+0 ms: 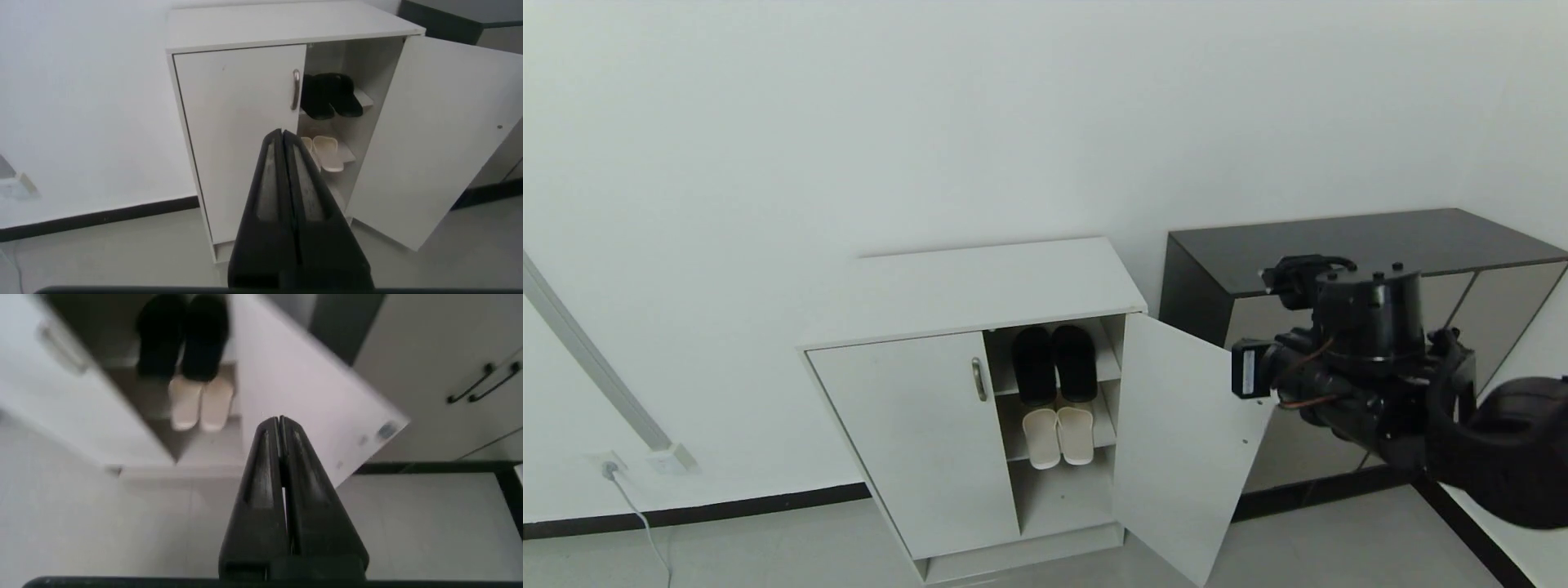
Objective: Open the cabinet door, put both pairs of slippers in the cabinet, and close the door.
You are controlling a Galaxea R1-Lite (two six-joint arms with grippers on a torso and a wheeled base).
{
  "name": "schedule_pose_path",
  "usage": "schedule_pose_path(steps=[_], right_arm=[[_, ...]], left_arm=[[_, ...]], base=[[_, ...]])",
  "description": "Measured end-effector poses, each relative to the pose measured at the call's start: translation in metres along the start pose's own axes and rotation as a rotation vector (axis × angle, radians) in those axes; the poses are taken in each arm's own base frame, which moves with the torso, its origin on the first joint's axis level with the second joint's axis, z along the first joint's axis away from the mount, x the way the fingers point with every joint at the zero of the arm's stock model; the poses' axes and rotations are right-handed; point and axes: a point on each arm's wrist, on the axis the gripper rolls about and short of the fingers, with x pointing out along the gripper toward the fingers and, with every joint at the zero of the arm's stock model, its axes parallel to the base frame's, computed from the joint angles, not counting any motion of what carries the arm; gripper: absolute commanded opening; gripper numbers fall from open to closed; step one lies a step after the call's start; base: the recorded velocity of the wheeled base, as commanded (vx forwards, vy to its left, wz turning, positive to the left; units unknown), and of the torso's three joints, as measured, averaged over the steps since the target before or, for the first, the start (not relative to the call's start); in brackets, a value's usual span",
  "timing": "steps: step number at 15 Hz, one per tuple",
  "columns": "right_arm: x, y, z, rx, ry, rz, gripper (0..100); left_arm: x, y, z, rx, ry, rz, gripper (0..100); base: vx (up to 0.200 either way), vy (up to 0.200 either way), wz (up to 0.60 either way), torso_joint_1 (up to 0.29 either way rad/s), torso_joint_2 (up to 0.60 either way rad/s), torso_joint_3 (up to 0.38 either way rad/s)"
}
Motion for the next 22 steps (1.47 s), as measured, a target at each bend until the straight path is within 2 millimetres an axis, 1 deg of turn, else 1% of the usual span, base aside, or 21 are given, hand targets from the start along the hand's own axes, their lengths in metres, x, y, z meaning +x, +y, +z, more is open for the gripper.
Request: schedule_pose_path(steps=[2, 5, 8, 11, 14, 16, 18, 22], right_arm=[[0.033, -0.017, 0.014, 0.016, 0.009, -0.042, 0], [0.073, -0.039, 0.027, 0.038, 0.048, -0.067, 0], [0.105, -0.053, 0.028, 0.054, 0.060, -0.095, 0], [0.130, -0.063, 0.018, 0.067, 0.080, -0.121, 0], [0.153, -0.071, 0.003, 0.091, 0.111, -0.134, 0], [0.163, -0.074, -0.005, 0.102, 0.127, -0.144, 0], [0.171, -0.075, -0.013, 0.102, 0.142, -0.149, 0], [0.177, -0.075, -0.023, 0.097, 0.168, -0.152, 0]], left_arm=[[0.000, 0.000, 0.000, 0.000, 0.000, 0.000, 0], [0.000, 0.000, 0.000, -0.001, 0.000, 0.000, 0], [0.000, 0.000, 0.000, -0.001, 0.000, 0.001, 0], [0.000, 0.000, 0.000, -0.002, 0.000, 0.020, 0], [0.000, 0.000, 0.000, -0.003, 0.000, 0.021, 0], [0.000, 0.000, 0.000, -0.003, 0.000, 0.021, 0], [0.000, 0.000, 0.000, -0.003, 0.000, 0.021, 0], [0.000, 0.000, 0.000, -0.003, 0.000, 0.022, 0]], base=[[0.000, 0.000, 0.00, 0.000, 0.00, 0.000], [0.000, 0.000, 0.00, 0.000, 0.00, 0.000], [0.000, 0.000, 0.00, 0.000, 0.00, 0.000], [0.000, 0.000, 0.00, 0.000, 0.00, 0.000], [0.000, 0.000, 0.00, 0.000, 0.00, 0.000], [0.000, 0.000, 0.00, 0.000, 0.00, 0.000], [0.000, 0.000, 0.00, 0.000, 0.00, 0.000], [0.000, 0.000, 0.00, 0.000, 0.00, 0.000]])
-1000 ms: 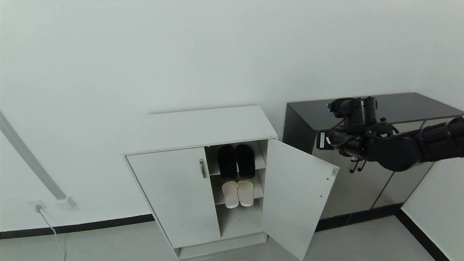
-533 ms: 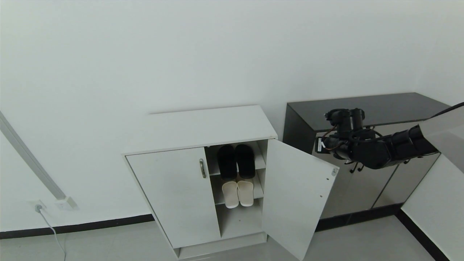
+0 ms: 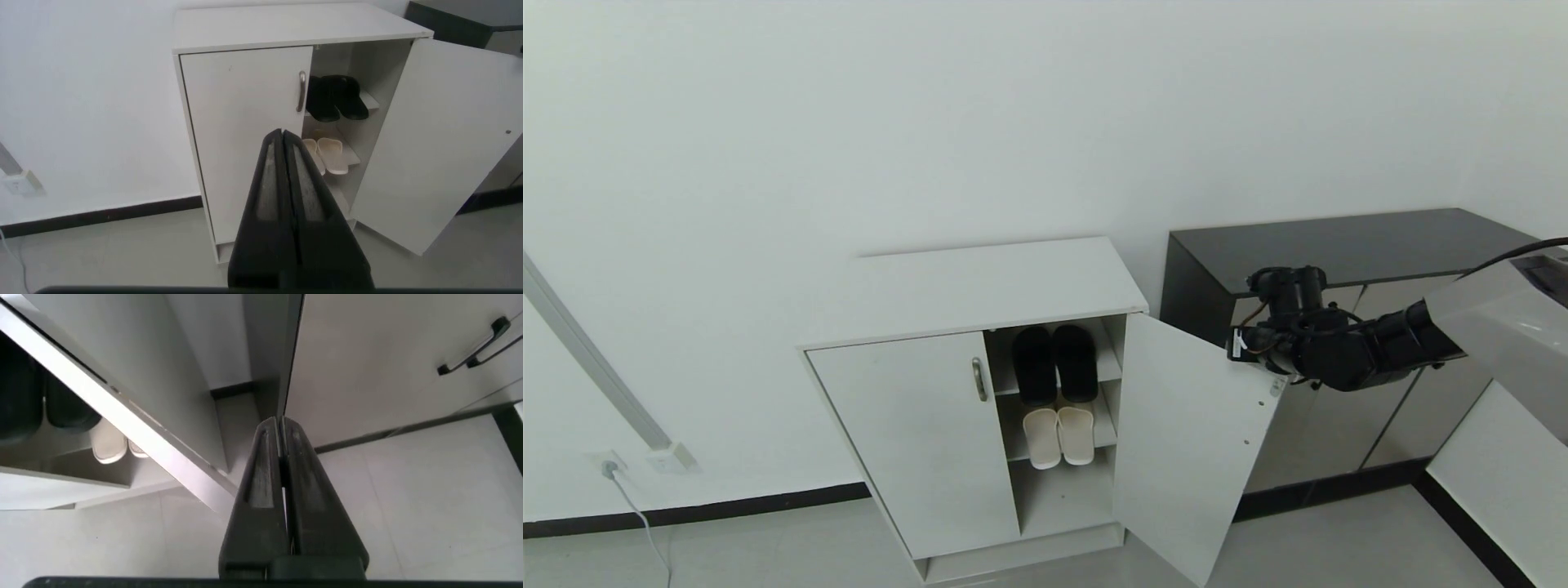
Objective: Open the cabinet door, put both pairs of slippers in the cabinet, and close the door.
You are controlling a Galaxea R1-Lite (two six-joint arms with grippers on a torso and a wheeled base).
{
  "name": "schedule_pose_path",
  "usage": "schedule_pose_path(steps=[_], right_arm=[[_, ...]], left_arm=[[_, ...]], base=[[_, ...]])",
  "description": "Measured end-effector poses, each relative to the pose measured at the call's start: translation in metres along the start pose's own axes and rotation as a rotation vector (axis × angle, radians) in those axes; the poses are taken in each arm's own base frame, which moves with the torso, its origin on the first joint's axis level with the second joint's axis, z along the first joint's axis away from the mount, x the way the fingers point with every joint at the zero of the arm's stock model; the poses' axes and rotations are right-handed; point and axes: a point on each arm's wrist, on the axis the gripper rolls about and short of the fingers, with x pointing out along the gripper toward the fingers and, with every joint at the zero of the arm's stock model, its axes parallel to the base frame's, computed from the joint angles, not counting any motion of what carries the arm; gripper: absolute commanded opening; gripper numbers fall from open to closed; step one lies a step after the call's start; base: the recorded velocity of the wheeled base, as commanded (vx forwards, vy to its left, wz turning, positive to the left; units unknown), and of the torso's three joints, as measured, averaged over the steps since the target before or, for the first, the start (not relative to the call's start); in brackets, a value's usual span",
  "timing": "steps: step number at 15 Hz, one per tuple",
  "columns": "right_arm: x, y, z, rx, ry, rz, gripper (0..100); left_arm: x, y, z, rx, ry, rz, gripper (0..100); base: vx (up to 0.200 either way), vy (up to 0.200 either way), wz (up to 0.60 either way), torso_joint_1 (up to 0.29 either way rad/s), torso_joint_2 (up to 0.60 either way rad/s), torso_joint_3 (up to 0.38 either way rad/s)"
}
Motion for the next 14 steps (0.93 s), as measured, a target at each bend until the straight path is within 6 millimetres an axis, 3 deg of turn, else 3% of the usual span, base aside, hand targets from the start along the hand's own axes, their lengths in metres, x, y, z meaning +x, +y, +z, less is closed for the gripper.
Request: schedule_pose_path(steps=[5, 8, 14], right_arm=[[-0.002, 0.004, -0.010, -0.011, 0.029, 0.006, 0], [-0.014, 0.014, -0.018, -0.014, 0.052, 0.030, 0], [-0.074, 0.069, -0.046, -0.053, 0.100, 0.182, 0]], left_arm=[[0.000, 0.000, 0.000, 0.000, 0.000, 0.000, 0], [0.000, 0.000, 0.000, 0.000, 0.000, 0.000, 0], [0.000, 0.000, 0.000, 0.000, 0.000, 0.000, 0]], base=[[0.000, 0.000, 0.00, 0.000, 0.00, 0.000], [0.000, 0.000, 0.00, 0.000, 0.00, 0.000], [0.000, 0.000, 0.00, 0.000, 0.00, 0.000]])
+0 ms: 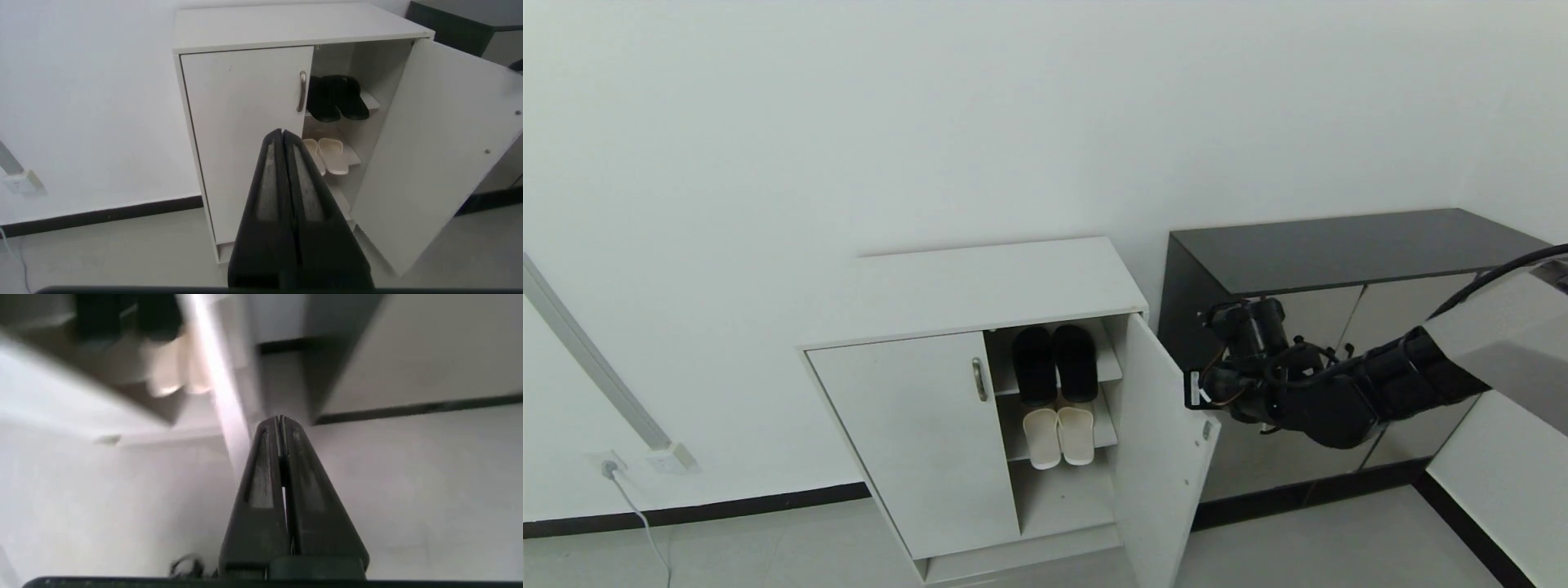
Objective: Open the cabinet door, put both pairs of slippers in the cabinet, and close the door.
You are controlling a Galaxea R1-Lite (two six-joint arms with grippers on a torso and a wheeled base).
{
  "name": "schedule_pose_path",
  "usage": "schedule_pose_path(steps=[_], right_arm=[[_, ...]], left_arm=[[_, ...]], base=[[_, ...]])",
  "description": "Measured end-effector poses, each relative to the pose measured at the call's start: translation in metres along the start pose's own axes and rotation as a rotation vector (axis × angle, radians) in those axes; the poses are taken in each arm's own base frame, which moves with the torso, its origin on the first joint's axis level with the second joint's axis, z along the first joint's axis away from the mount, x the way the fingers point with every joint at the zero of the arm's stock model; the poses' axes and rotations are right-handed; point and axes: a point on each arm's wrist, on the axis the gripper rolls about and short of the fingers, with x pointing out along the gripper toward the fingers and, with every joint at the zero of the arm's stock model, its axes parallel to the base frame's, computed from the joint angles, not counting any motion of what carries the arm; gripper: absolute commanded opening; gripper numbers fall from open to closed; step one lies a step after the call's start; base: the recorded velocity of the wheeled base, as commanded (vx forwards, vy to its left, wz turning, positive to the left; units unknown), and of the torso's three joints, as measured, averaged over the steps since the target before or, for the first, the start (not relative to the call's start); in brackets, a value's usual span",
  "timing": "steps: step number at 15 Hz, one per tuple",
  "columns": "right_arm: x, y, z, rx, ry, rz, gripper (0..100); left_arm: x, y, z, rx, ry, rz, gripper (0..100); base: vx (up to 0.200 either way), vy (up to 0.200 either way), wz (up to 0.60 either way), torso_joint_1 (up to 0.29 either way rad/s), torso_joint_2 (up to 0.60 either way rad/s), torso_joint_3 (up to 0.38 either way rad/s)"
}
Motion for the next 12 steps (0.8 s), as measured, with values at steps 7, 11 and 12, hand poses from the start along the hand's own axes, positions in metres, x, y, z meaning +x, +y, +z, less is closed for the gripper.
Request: schedule_pose_path(steps=[7, 11, 12], right_arm=[[-0.043, 0.021, -0.004, -0.033, -0.033, 0.096, 0], [-0.055, 0.025, -0.009, -0.042, -0.066, 0.128, 0], [-0.057, 0.026, -0.011, -0.051, -0.065, 0.135, 0]], left_arm=[[0.000, 0.000, 0.000, -0.001, 0.000, -0.001, 0], [0.000, 0.000, 0.000, -0.001, 0.000, 0.000, 0], [0.000, 0.000, 0.000, -0.001, 0.000, 0.000, 0]], base=[[0.000, 0.000, 0.00, 0.000, 0.00, 0.000], [0.000, 0.000, 0.00, 0.000, 0.00, 0.000], [0.000, 0.000, 0.60, -0.007, 0.00, -0.002]])
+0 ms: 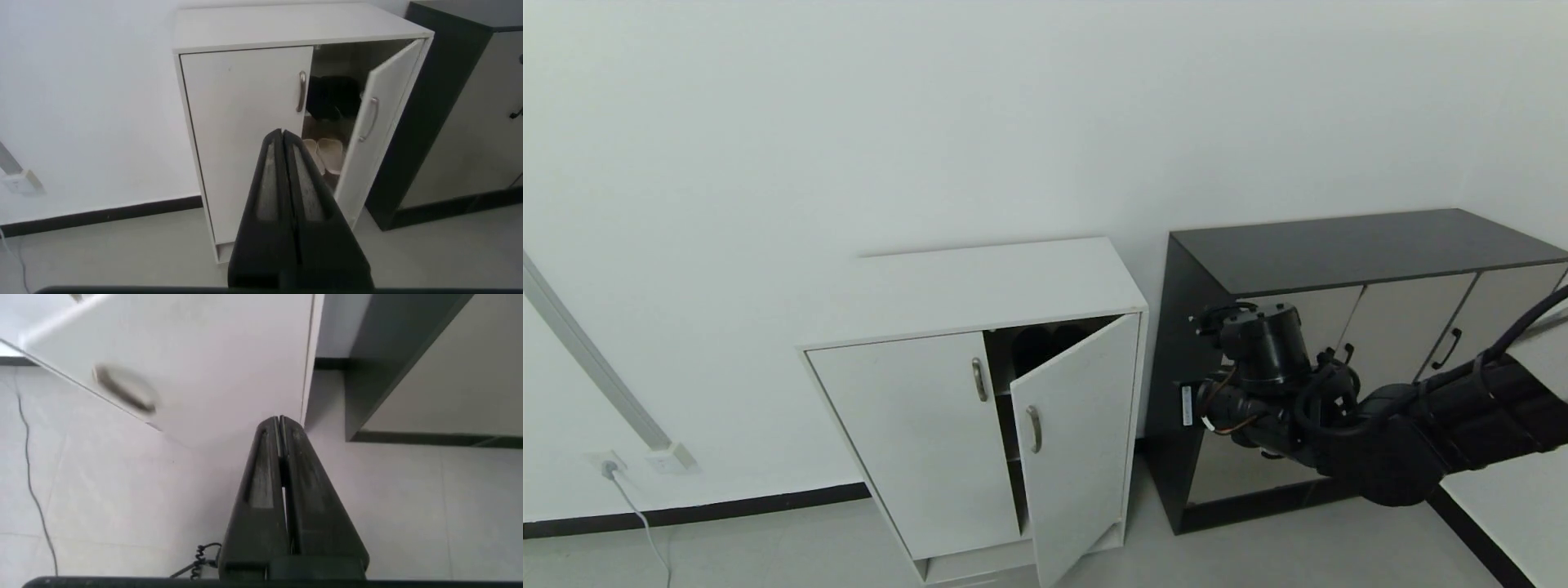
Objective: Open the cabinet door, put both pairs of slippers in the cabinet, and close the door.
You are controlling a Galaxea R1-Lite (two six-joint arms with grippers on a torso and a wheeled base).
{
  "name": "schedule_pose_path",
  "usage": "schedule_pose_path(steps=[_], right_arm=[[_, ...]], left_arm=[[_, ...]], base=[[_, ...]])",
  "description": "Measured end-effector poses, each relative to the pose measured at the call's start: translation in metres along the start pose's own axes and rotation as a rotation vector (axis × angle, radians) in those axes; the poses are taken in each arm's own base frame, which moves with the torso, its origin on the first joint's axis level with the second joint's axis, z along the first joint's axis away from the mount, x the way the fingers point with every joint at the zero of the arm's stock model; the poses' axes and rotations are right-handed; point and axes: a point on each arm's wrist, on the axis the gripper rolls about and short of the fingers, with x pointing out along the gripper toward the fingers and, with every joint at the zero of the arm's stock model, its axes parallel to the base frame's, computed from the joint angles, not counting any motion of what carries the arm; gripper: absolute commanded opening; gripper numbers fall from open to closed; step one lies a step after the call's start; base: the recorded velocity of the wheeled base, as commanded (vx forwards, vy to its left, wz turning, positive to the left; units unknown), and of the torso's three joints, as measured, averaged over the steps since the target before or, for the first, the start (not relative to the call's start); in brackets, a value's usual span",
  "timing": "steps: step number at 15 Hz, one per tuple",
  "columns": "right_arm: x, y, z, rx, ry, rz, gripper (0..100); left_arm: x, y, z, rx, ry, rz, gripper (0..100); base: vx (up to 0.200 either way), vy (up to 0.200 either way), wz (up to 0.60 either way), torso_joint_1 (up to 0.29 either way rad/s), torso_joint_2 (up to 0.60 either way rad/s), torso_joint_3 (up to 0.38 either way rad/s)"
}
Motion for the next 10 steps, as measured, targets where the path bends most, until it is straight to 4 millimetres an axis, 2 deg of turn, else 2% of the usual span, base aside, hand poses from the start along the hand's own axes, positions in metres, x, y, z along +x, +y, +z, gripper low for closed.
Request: schedule_pose_path(steps=[3, 9, 10], right_arm=[[-0.005, 0.006, -0.006, -0.014, 0.011, 0.056, 0], [-0.011, 0.007, -0.014, -0.024, -0.031, 0.163, 0], [-0.013, 0.006, -0.022, -0.035, -0.022, 0.188, 0]], left_arm=[[0.000, 0.000, 0.000, 0.000, 0.000, -0.001, 0], [0.000, 0.000, 0.000, 0.000, 0.000, 0.000, 0], [0.000, 0.000, 0.000, 0.000, 0.000, -0.001, 0]], base=[[0.000, 0.000, 0.60, 0.001, 0.00, 0.001], [0.000, 0.000, 0.00, 0.000, 0.00, 0.000], [0.000, 0.000, 0.00, 0.000, 0.00, 0.000]])
